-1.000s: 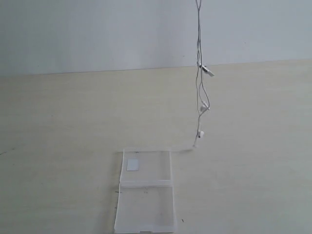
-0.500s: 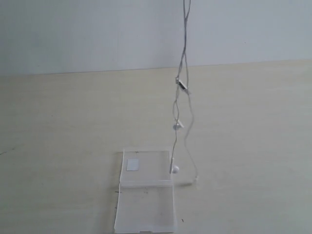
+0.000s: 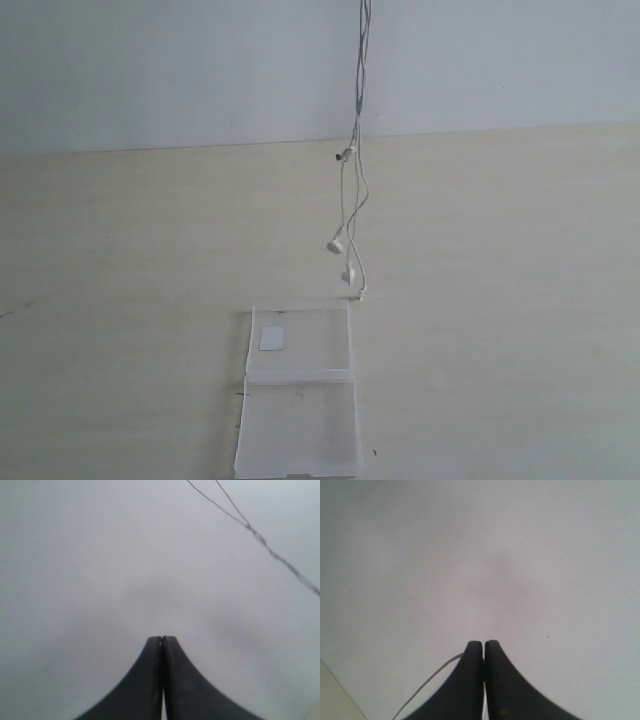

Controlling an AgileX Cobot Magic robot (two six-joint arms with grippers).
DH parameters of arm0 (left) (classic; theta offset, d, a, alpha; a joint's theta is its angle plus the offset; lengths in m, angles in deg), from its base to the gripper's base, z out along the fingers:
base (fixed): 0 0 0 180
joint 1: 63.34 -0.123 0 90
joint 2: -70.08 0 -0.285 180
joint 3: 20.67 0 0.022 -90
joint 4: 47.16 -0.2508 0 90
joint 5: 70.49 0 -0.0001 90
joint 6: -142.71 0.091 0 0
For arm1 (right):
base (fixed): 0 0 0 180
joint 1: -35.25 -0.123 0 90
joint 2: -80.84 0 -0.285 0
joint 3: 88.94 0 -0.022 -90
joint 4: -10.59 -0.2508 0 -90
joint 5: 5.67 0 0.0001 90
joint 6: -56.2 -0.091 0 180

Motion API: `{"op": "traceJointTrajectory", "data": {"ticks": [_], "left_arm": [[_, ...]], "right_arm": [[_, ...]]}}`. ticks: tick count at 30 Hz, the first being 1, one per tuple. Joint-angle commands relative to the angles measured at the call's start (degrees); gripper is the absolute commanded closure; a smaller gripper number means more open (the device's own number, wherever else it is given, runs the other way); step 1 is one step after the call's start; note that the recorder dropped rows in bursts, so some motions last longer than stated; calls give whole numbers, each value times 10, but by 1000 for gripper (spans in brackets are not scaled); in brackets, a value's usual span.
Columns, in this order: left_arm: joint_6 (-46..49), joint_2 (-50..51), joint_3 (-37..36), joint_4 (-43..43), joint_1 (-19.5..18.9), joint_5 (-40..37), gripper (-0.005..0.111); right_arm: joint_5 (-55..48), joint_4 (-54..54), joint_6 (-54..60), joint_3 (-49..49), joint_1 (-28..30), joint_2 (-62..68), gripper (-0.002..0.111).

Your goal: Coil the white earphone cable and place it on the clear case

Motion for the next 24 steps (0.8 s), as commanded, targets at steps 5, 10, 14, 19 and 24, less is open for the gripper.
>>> {"op": "traceJointTrajectory", "data": {"ticks": [5, 10, 14, 19, 24], "left_arm": [[-502, 12, 1, -84, -2, -78, 107], [-661, 62, 22, -171, -2, -65, 107], [-742, 123, 54, -228, -2, -32, 107], [-718, 170, 86, -227, -2, 34, 107], [-718, 170, 89, -222, -2, 95, 107]], "right_arm": [[-16, 0, -15, -1, 0, -1, 108], [8, 0, -23, -7, 0, -2, 108], [3, -6, -83, -52, 0, -1, 108], [-65, -64, -91, -119, 0, -2, 108], [-106, -90, -89, -133, 0, -13, 108]]}}
